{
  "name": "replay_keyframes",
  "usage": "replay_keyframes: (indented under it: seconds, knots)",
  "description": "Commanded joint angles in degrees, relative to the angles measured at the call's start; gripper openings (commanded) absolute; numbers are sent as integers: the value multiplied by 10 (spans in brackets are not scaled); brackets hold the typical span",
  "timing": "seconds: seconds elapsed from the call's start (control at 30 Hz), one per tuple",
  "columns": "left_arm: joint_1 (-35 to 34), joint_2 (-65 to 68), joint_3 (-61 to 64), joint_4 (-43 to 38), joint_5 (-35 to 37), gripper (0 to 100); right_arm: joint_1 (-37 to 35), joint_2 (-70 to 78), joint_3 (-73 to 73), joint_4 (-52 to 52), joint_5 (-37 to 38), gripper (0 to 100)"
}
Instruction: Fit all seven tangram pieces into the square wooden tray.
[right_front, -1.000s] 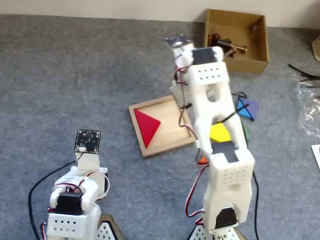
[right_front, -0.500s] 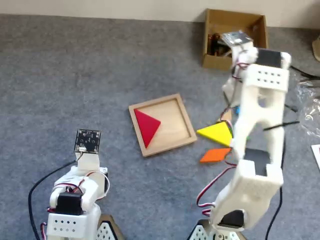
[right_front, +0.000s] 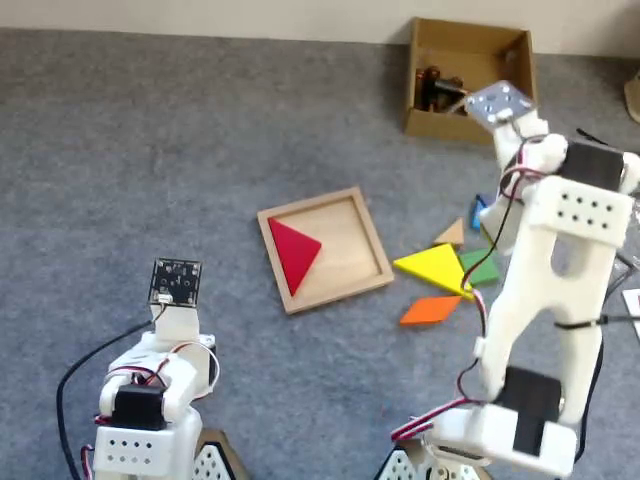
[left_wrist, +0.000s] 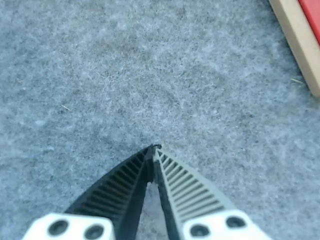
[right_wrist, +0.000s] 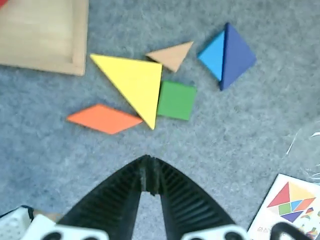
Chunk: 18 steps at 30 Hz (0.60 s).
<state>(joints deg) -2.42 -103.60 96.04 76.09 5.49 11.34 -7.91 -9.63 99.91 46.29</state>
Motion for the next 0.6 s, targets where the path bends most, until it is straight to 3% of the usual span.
replay_keyframes:
  seconds: [0.0,0.07,0.3,0.57]
  knots:
    - [9,-4,11,-2,4,5,6,-60,33,5,9,6]
    - [9,-4,11,-2,4,5,1,-70,60,4,15,9]
    - [9,-4,11,-2,4,5,-27,-76,233,-88,142,11]
    - [9,-4,11,-2,4,5,-29,-76,351,-249,148,146]
